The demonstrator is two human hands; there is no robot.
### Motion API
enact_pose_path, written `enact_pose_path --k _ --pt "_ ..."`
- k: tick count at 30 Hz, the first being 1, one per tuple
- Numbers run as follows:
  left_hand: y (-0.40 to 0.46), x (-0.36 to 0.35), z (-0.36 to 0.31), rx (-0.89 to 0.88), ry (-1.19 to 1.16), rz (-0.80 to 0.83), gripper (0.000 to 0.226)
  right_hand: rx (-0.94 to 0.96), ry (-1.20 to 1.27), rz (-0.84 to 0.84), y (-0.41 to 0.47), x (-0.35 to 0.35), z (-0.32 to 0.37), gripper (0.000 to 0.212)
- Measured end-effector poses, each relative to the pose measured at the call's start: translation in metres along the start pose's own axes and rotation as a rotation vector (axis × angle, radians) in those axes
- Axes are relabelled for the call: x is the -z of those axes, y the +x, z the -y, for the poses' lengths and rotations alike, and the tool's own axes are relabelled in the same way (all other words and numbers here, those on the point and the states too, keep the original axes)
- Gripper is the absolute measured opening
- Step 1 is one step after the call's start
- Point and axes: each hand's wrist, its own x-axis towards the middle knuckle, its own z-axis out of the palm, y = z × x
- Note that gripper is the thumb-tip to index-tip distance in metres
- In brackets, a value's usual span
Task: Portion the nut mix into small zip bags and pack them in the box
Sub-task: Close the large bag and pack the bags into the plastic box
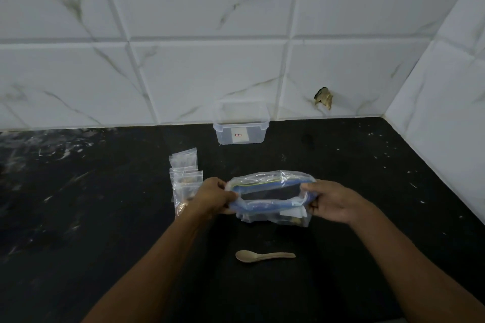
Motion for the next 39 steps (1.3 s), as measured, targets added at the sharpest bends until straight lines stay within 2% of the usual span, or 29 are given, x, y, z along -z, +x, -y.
enact_pose_path --k 2,3,4,6,8,10,12,14,15,17,19,22,25,27,29,31,33,34,36,39 --pt "0.002 0.001 0.004 -0.041 0.075 -0.178 0.013 0.027 -0.123 0.002 -0.002 0.005 -0.003 0.035" --pt "0.002 -0.001 0.005 -0.072 0.119 -0.247 0.011 0.075 -0.291 -0.081 -0.002 0.003 -0.007 0.032" --pt "0.003 -0.003 0.007 -0.109 0.163 -0.295 0.011 0.152 -0.512 -0.236 0.0 0.001 -0.011 0.026" --pt "0.008 -0.01 0.011 -0.173 0.223 -0.339 0.012 0.338 -0.853 -0.537 0.006 -0.002 -0.019 0.019" --pt "0.01 -0.012 0.009 -0.167 0.174 -0.304 0.013 0.41 -0.921 -0.587 0.009 -0.005 -0.021 0.016" --pt "0.01 -0.009 0.005 -0.088 -0.052 -0.167 0.012 0.301 -0.758 -0.457 0.007 -0.002 -0.016 0.014" --pt "0.009 -0.001 0.003 -0.003 -0.306 0.006 0.01 0.147 -0.368 -0.231 0.002 0.003 -0.009 0.019" --pt "0.007 0.004 0.002 0.062 -0.498 0.113 0.015 0.042 -0.027 -0.104 -0.002 0.01 -0.003 0.026" --pt "0.008 0.007 0.002 0.089 -0.579 0.143 0.019 0.016 0.057 -0.088 -0.002 0.013 -0.002 0.028" --pt "0.011 0.01 0.0 0.121 -0.634 0.171 0.022 0.003 0.06 -0.067 0.001 0.018 -0.001 0.03" --pt "0.012 0.015 -0.001 0.125 -0.552 0.185 0.012 -0.002 0.01 -0.029 0.002 0.016 0.0 0.027" --pt "0.012 0.023 -0.004 0.137 -0.39 0.264 0.021 -0.008 0.031 0.053 0.001 0.014 0.005 0.031" --pt "0.006 0.027 -0.015 0.089 -0.158 0.315 0.009 0.031 -0.052 0.033 0.002 0.013 0.007 0.027" --pt "0.001 0.025 -0.024 0.019 0.09 0.29 0.009 0.117 -0.317 -0.091 0.004 0.006 0.005 0.026" --pt "0.0 0.018 -0.029 -0.055 0.357 0.212 0.018 0.282 -0.722 -0.329 0.005 -0.003 0.001 0.023" --pt "0.003 0.007 -0.029 -0.128 0.565 0.083 0.021 0.48 -1.127 -0.588 0.004 -0.016 -0.004 0.014" --pt "0.006 -0.001 -0.025 -0.207 0.686 -0.11 0.017 0.632 -1.324 -0.754 0.001 -0.026 -0.009 0.01" --pt "0.007 -0.002 -0.022 -0.248 0.699 -0.199 0.017 0.647 -1.349 -0.798 0.0 -0.028 -0.01 0.012" --pt "0.012 -0.001 -0.015 -0.279 0.615 -0.294 0.02 0.533 -1.254 -0.783 0.0 -0.027 -0.007 0.018" --pt "0.011 0.002 -0.014 -0.166 0.289 -0.229 0.014 0.347 -0.749 -0.504 0.003 -0.018 0.001 0.025"
